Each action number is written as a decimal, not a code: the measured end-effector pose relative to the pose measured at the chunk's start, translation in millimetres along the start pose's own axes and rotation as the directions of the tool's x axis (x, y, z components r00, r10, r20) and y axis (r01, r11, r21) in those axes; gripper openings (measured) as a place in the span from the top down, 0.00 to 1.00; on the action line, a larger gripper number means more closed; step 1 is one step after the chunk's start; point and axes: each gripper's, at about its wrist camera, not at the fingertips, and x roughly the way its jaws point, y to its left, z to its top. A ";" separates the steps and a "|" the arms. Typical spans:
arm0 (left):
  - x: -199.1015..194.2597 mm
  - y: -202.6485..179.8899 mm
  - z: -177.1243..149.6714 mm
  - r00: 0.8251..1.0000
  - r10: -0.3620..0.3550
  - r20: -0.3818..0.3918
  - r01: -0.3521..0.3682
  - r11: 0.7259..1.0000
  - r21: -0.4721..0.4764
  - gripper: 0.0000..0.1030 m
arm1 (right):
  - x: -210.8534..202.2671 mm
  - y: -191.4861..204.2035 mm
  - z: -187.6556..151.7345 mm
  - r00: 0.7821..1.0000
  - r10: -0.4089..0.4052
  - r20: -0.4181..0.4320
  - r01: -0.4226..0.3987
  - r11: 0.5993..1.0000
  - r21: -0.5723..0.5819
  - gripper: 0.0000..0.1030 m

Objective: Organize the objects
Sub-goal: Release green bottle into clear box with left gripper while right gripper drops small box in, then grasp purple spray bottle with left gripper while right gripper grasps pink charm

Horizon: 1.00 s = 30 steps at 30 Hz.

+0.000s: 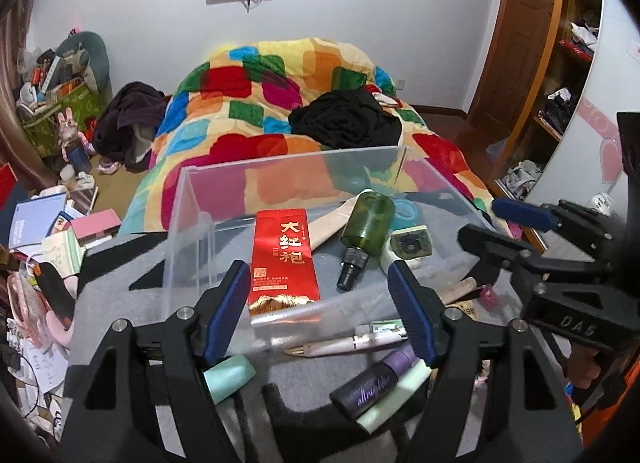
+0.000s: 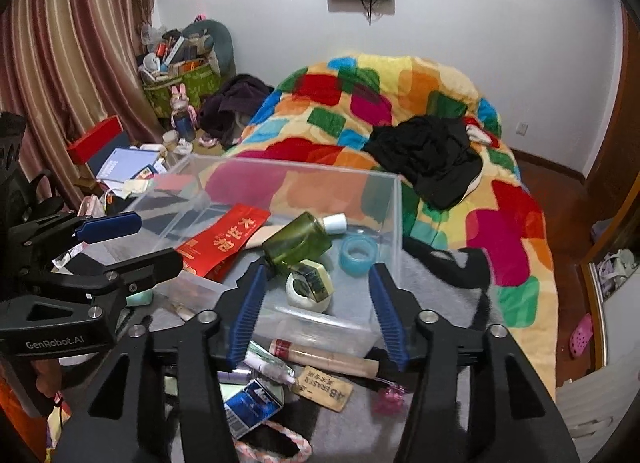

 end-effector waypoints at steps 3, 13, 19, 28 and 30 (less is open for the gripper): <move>-10.4 -3.3 -3.7 1.000 0.012 0.017 -0.012 1.000 0.016 0.25 | -15.3 -1.6 -0.9 0.999 -0.011 0.038 0.011 1.000 -0.003 0.40; -19.1 -19.7 -36.4 0.999 0.032 0.004 -0.032 0.994 0.101 0.16 | -42.5 -25.2 -21.9 0.997 -0.047 0.065 0.046 0.999 0.017 0.33; 10.9 -21.2 -55.9 0.994 0.010 -0.105 0.004 0.992 0.127 0.16 | -27.3 -48.7 -52.5 0.996 -0.084 -0.021 0.085 0.996 0.037 0.33; 44.4 -29.4 -56.9 0.971 -0.094 -0.220 0.120 0.987 0.105 0.16 | 10.8 -69.7 -88.2 0.983 -0.062 -0.172 0.077 0.994 0.080 0.36; 47.2 -30.2 -58.6 0.964 -0.123 -0.235 0.147 0.985 0.089 0.18 | 16.6 -68.4 -86.7 0.982 -0.054 -0.182 0.069 0.995 0.076 0.42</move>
